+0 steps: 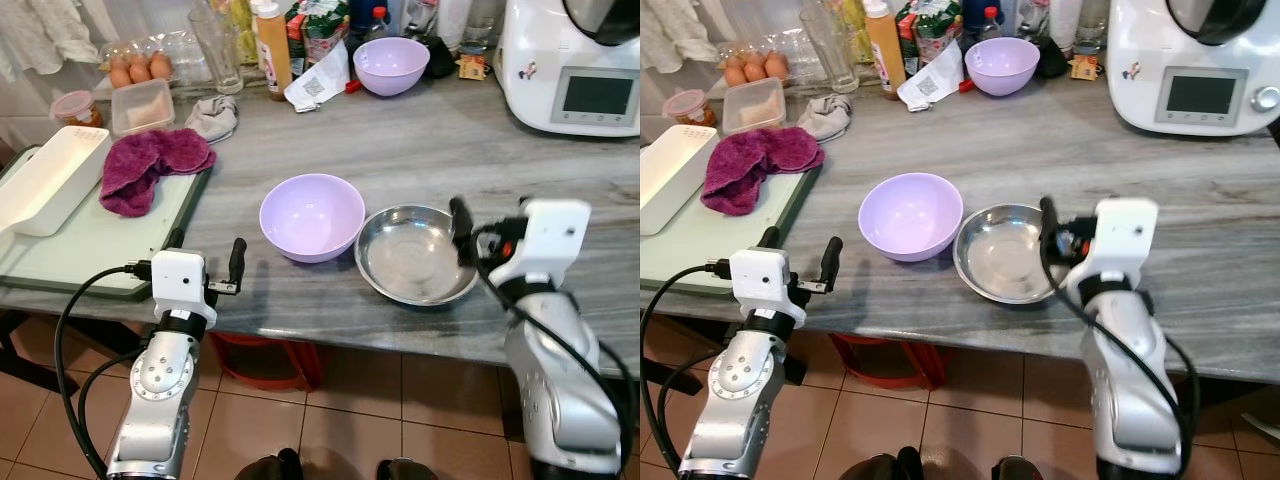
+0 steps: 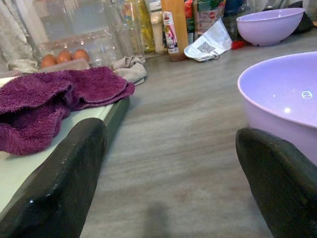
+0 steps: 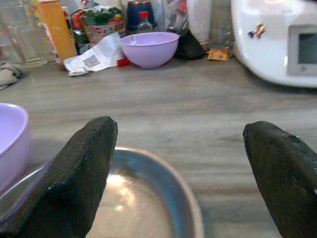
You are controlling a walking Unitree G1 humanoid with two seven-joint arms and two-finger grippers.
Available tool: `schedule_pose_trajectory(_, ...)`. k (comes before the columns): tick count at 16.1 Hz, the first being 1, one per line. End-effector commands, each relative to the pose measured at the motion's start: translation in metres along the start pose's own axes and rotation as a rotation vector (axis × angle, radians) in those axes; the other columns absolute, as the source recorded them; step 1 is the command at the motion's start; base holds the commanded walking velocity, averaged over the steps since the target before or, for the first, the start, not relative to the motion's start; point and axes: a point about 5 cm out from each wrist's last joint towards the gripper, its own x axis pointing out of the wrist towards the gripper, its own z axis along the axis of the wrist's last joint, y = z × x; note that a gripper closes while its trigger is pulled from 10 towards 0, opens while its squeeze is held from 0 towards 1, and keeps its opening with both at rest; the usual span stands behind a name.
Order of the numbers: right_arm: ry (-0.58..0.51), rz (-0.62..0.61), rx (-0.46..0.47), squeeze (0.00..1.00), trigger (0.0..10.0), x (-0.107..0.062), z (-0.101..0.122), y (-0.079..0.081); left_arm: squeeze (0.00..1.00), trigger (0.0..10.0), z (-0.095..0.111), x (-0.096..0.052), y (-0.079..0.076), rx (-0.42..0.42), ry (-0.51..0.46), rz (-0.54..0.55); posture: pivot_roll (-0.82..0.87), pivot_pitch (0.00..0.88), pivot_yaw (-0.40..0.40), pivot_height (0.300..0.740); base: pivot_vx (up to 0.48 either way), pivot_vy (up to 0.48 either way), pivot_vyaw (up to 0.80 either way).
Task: Setting the table
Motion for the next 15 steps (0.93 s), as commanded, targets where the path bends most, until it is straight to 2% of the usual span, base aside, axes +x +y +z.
schedule_pose_trajectory(1, -0.043, 0.028, 0.019, 0.00, 10.0, -0.003, 0.007, 0.005, 0.00, 10.0, 0.000, 0.000, 0.004, 0.013, 0.011, 0.033, -0.18, 0.155, 0.076, 0.740, 0.000, 0.000, 0.00)
schedule_pose_trajectory(3, -0.024, 0.034, 0.035, 0.00, 10.0, -0.001, 0.005, 0.007, 0.00, 10.0, -0.002, 0.003, 0.003, 0.014, 0.024, 0.048, -0.18, 0.151, 0.074, 0.740, 0.000, 0.000, 0.00)
schedule_pose_trajectory(9, -0.037, 0.020, 0.046, 0.00, 10.0, 0.002, 0.006, 0.004, 0.00, 10.0, 0.000, 0.009, 0.003, 0.019, 0.027, 0.071, -0.18, 0.145, 0.078, 0.740, 0.000, 0.000, -0.73)
schedule_pose_trajectory(15, -0.029, 0.007, 0.050, 0.00, 10.0, 0.003, 0.006, 0.003, 0.00, 10.0, -0.002, 0.010, 0.003, 0.023, 0.046, 0.081, -0.18, 0.148, 0.077, 0.740, -0.042, 0.000, 0.00)
